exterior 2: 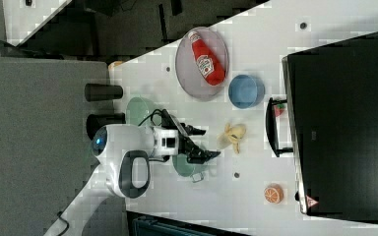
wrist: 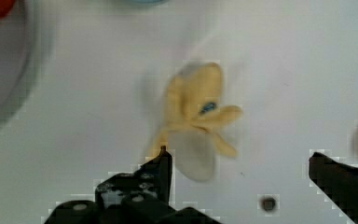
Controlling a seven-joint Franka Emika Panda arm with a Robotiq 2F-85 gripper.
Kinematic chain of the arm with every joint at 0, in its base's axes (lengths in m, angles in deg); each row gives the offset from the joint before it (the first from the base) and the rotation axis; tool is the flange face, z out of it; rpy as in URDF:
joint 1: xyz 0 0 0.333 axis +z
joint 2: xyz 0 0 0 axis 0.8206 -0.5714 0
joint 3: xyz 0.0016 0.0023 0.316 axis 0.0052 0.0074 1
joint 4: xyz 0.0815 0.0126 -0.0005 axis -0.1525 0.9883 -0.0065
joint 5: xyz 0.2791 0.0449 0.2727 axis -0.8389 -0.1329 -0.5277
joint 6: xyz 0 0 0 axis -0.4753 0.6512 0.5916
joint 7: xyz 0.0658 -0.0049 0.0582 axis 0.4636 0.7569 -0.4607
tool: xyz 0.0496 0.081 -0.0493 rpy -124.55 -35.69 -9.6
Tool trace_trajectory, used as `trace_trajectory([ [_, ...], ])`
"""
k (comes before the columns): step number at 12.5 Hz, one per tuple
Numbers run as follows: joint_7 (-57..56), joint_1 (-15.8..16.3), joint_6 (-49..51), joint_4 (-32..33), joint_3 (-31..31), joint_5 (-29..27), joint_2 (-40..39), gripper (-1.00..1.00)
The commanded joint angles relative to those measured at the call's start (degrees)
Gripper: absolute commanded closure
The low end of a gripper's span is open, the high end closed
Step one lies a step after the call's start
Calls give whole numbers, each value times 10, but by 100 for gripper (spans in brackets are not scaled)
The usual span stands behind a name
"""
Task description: Pick banana from table and place on oven.
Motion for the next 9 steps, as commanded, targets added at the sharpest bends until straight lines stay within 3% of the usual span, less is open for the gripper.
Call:
trace_trajectory([
  [1,8,8,-50,-9,0,-10,-45,-100],
  [6,9,8,-121,15,7,-10,-98,-100],
  [7,9,8,-135,19,8,-10,-106,-92],
  [9,9,8,-166,20,9,-10,-117,-43],
])
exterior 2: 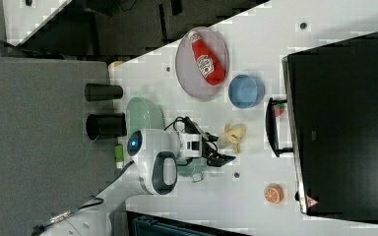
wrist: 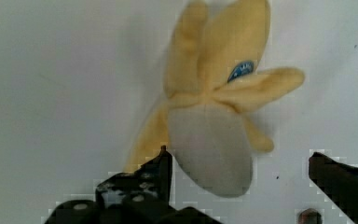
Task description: Pick banana from table and place on oven.
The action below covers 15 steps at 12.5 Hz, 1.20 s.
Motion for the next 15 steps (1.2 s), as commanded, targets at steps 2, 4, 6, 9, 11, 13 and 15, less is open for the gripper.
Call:
trace_trajectory([
  [2,4,-5,-31,-23,-4,-1,4,6],
  [4,4,-5,-31,-22,-4,-1,2,50],
  [6,4,-6,-31,-23,-4,-1,2,58],
  [9,4,-5,-23,-27,-1,-1,45,58],
  [11,4,-5,32,-31,0,-1,122,58],
  [13,4,-6,144,-59,1,-1,209,58],
  [15,4,-7,278,-115,-2,-1,278,58],
])
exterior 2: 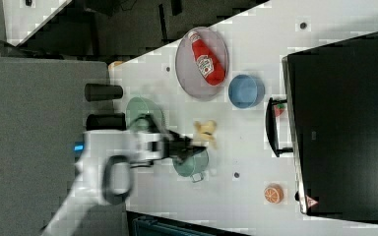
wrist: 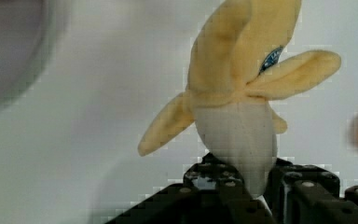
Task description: Pick banana from table and place on oven.
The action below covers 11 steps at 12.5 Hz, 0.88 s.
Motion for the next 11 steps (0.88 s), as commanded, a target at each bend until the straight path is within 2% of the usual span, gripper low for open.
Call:
trace_trajectory([
  [1,2,-2,137,-110,-13,-13,101,58],
  [3,1,-4,239,-183,-36,-13,121,58],
  [5,-8,-7,292,-246,-76,-13,113,58],
  [7,-66,-9,297,-291,-124,-11,85,58],
  [11,-262,-15,293,-349,-235,-8,-1,58],
])
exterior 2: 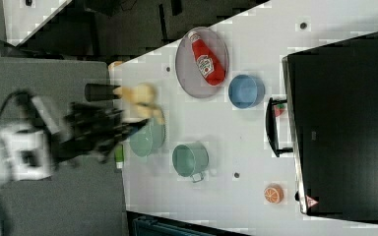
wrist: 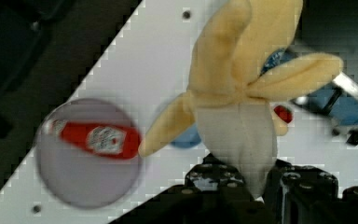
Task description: Pick banana from table and place on oven.
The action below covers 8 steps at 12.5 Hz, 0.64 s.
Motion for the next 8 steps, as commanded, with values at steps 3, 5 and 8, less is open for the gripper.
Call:
trace_trajectory([
  [3,-272,-26,-48,-3,-131,8,-127,58],
  [5,-352,-27,-92,-3,-172,8,-165,58],
  [8,-397,-33,-109,-1,-203,-1,-212,58],
])
